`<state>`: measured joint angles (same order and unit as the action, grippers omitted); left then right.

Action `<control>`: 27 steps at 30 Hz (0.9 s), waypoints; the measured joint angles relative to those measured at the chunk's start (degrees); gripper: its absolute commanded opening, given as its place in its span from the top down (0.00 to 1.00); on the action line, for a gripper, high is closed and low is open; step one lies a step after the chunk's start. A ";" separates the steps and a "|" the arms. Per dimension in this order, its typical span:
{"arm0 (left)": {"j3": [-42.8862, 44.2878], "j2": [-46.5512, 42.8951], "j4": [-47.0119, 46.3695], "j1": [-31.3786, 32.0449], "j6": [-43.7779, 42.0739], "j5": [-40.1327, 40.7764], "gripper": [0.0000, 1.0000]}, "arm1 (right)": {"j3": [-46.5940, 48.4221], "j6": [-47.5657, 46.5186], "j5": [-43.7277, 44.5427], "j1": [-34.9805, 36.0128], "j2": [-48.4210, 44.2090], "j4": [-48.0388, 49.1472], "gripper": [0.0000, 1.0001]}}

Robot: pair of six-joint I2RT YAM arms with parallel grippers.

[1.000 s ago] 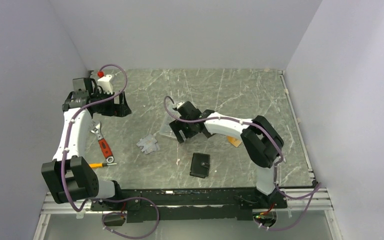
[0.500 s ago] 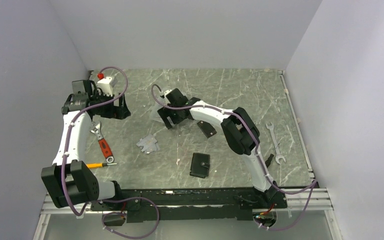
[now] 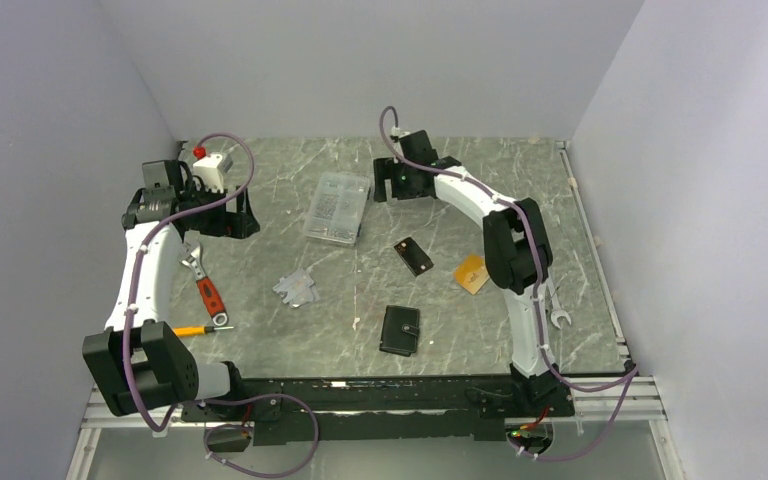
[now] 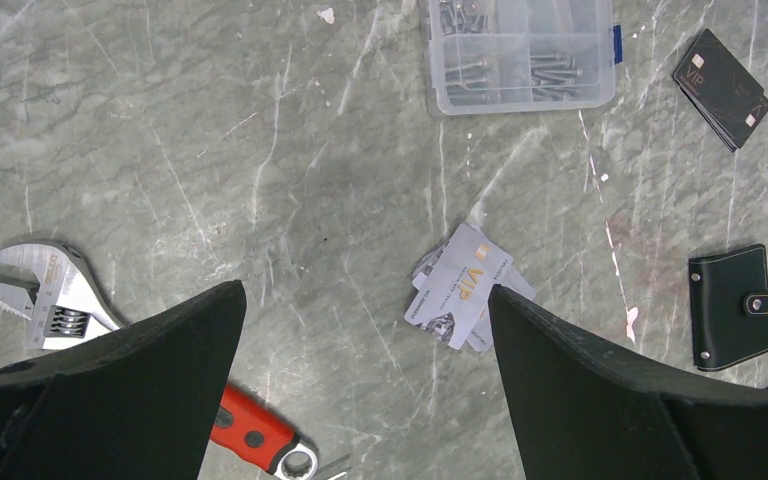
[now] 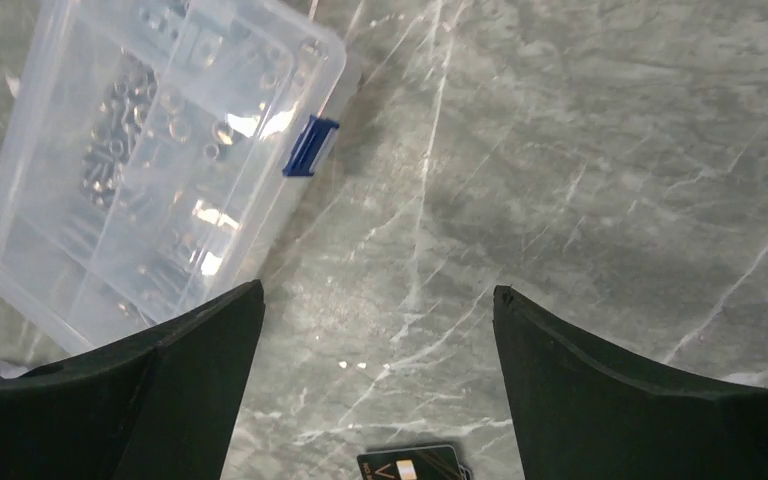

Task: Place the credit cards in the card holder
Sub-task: Move the storage box to the corner of the board.

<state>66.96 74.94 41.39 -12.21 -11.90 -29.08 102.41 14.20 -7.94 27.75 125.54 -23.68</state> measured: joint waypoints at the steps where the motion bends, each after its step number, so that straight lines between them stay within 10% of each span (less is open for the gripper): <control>1: 0.00 0.00 0.02 0.00 -0.02 0.00 0.01 | -0.09 0.72 -0.09 -0.72 0.00 0.35 0.18; 12: 0.00 0.00 0.09 -0.26 -0.76 0.44 0.01 | 9.18 7.19 1.31 1.27 8.11 1.42 0.68; 27: 0.00 0.00 0.17 -0.48 -0.87 0.44 0.01 | 10.25 10.40 6.80 4.72 11.63 -1.20 0.78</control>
<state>66.96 74.94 41.56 -12.69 -12.78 -28.64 112.66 24.60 -1.15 32.47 137.16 -24.88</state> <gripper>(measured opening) 0.986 0.242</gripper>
